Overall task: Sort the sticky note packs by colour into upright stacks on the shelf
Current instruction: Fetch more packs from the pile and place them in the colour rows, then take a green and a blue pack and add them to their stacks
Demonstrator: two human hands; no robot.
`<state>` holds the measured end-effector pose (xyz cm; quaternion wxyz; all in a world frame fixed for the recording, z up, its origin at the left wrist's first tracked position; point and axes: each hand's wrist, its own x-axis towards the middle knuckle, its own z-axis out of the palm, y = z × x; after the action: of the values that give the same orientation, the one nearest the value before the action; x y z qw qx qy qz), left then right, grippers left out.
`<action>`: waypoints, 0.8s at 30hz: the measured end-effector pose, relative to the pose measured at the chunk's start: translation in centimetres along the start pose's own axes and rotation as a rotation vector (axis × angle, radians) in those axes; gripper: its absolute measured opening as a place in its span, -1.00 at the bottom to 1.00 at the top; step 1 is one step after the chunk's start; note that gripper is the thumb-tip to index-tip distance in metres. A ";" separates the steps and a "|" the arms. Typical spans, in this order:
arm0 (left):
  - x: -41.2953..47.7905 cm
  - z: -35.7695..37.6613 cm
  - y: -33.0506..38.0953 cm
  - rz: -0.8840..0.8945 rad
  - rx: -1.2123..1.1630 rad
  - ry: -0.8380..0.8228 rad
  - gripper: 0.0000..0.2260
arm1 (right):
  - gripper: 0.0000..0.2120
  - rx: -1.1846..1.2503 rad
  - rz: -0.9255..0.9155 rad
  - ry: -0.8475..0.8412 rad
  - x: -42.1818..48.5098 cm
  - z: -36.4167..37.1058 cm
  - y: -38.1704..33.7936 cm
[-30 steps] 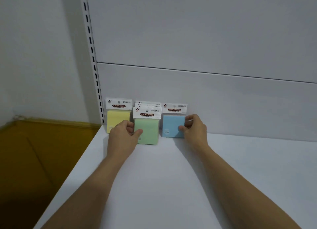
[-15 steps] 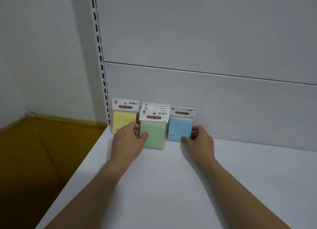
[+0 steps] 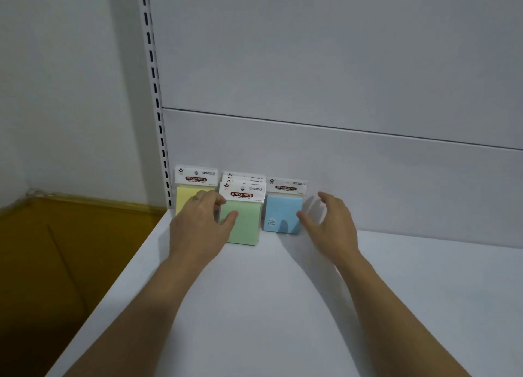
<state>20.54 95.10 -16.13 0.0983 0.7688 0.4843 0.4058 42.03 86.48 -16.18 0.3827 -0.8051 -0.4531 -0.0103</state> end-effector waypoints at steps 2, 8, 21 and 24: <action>-0.3 0.2 1.2 0.070 -0.010 -0.012 -0.72 | -0.34 -0.071 -0.041 -0.049 -0.3 -1.5 -0.3; -0.4 1.2 4.9 0.303 -0.008 -0.145 -0.65 | -0.33 -0.272 -0.093 -0.116 -1.7 -6.2 1.8; -2.1 7.5 20.8 0.596 0.025 -0.442 -0.53 | -0.33 -0.346 0.109 0.032 -4.0 -18.8 11.2; -3.7 10.2 25.6 0.650 -0.004 -0.502 -0.52 | -0.34 -0.359 0.173 0.062 -5.0 -22.5 15.0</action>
<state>44.15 81.39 -10.76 0.0816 0.9568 0.1765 0.2163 57.62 64.34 -11.16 0.2463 -0.8956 -0.3613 -0.0826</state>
